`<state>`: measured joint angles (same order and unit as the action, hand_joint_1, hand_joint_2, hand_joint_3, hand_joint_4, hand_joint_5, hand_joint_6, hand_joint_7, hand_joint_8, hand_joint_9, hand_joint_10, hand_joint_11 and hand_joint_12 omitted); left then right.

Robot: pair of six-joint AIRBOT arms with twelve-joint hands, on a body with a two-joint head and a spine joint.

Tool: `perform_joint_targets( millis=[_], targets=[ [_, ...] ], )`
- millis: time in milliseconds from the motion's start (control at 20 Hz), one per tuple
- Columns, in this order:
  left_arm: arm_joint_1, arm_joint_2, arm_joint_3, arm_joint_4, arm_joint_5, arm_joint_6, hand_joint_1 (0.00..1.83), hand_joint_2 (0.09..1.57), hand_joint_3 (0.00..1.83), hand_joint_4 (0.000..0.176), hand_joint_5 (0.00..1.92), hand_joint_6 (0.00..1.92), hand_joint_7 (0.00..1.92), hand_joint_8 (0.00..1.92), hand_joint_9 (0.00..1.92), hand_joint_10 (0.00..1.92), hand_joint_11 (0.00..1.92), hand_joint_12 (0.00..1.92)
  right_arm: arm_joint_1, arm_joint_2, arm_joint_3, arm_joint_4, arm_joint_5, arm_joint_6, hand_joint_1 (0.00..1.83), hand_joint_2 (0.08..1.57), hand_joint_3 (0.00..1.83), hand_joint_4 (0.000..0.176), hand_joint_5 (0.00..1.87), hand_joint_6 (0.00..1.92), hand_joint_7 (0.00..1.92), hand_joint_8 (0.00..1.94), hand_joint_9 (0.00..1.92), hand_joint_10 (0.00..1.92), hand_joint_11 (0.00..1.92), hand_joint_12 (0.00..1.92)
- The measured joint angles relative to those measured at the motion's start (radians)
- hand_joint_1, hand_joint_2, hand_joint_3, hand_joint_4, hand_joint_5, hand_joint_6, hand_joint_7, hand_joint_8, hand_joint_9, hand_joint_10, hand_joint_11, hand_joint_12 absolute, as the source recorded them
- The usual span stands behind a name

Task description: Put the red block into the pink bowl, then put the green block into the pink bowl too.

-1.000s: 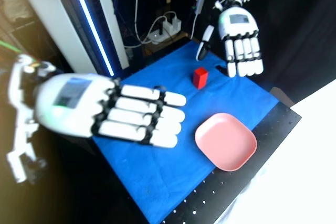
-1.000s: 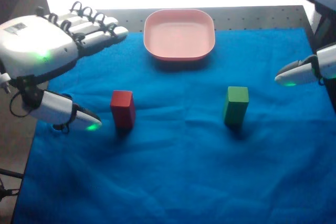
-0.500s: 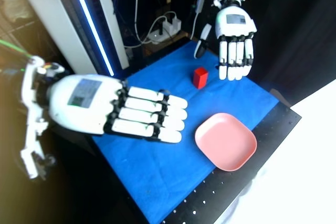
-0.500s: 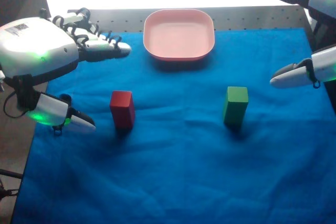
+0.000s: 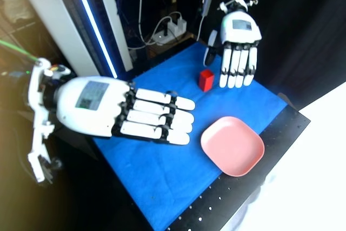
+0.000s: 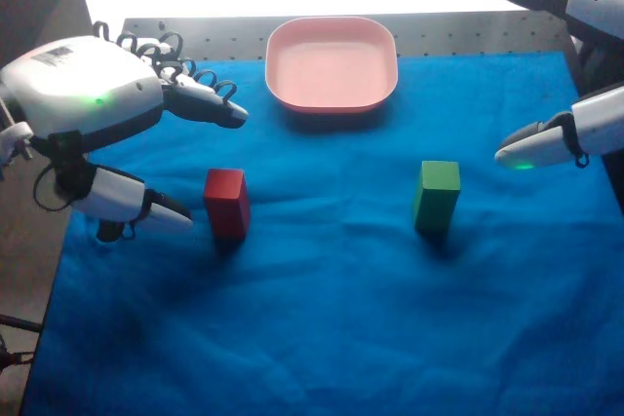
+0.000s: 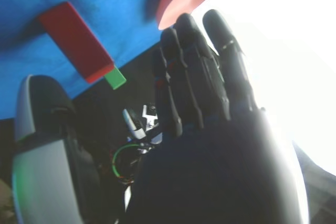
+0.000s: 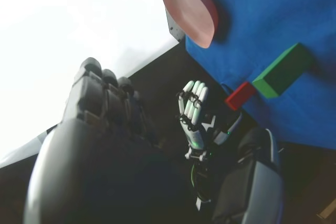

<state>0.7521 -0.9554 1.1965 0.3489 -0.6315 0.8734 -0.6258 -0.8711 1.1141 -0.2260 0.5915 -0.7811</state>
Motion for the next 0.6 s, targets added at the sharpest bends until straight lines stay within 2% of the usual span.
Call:
perform_joint_targets(
  millis=[50,150,200,250,450,500,550,600],
  targets=[
    [0.000,-0.007,0.000,-0.001,-0.001,-0.002,0.98,0.88,0.00,0.000,0.62,0.02,0.68,0.01,0.68,0.02,0.18,1.07,0.000,0.000,0.000,0.001,0.000,0.000,0.52,0.76,0.00,0.000,0.00,0.00,0.08,0.01,0.00,0.00,0.00,0.00],
    [0.000,-0.015,0.000,0.003,-0.001,-0.003,0.99,0.88,0.00,0.000,0.63,0.02,0.70,0.01,0.70,0.03,0.19,1.10,0.000,-0.001,0.000,0.000,0.000,0.002,0.52,0.77,0.00,0.000,0.00,0.00,0.08,0.01,0.00,0.00,0.00,0.00],
    [0.000,-0.018,0.002,0.003,-0.003,-0.007,1.00,0.87,0.00,0.000,0.64,0.02,0.71,0.01,0.70,0.03,0.16,1.15,0.000,-0.001,0.000,0.001,0.000,0.004,0.54,0.75,0.00,0.013,0.00,0.00,0.07,0.00,0.00,0.00,0.00,0.00],
    [0.000,-0.024,0.006,0.002,-0.004,-0.014,1.03,0.87,0.00,0.000,0.65,0.02,0.73,0.02,0.73,0.04,0.20,1.18,0.000,-0.001,0.000,0.001,0.000,0.004,0.56,0.75,0.00,0.000,0.00,0.00,0.07,0.00,0.00,0.00,0.00,0.00],
    [0.000,-0.051,0.031,0.000,-0.006,-0.046,1.06,0.90,0.00,0.000,0.68,0.03,0.79,0.04,0.80,0.08,0.30,1.22,0.000,-0.005,0.002,0.004,0.000,0.005,0.53,0.75,0.00,0.000,0.00,0.00,0.11,0.02,0.02,0.01,0.00,0.00],
    [0.000,-0.061,0.037,0.002,-0.008,-0.057,1.06,0.91,0.00,0.000,0.70,0.03,0.82,0.07,0.79,0.23,0.36,1.25,0.000,-0.006,0.005,0.004,-0.001,0.006,0.54,0.74,0.00,0.000,0.00,0.00,0.12,0.02,0.03,0.01,0.00,0.00],
    [0.000,-0.064,0.038,0.002,-0.008,-0.059,1.06,0.91,0.00,0.000,0.70,0.03,0.82,0.07,0.79,0.23,0.36,1.25,0.000,-0.006,0.005,0.004,-0.001,0.006,0.54,0.74,0.00,0.000,0.00,0.00,0.12,0.02,0.03,0.01,0.00,0.00],
    [0.000,-0.076,0.047,0.002,-0.011,-0.069,1.07,0.91,0.00,0.000,0.74,0.04,0.84,0.18,0.65,0.68,0.39,1.29,0.000,-0.006,0.005,0.005,-0.001,0.006,0.55,0.75,0.00,0.000,0.00,0.00,0.10,0.01,0.01,0.00,0.00,0.00]
  ],
)
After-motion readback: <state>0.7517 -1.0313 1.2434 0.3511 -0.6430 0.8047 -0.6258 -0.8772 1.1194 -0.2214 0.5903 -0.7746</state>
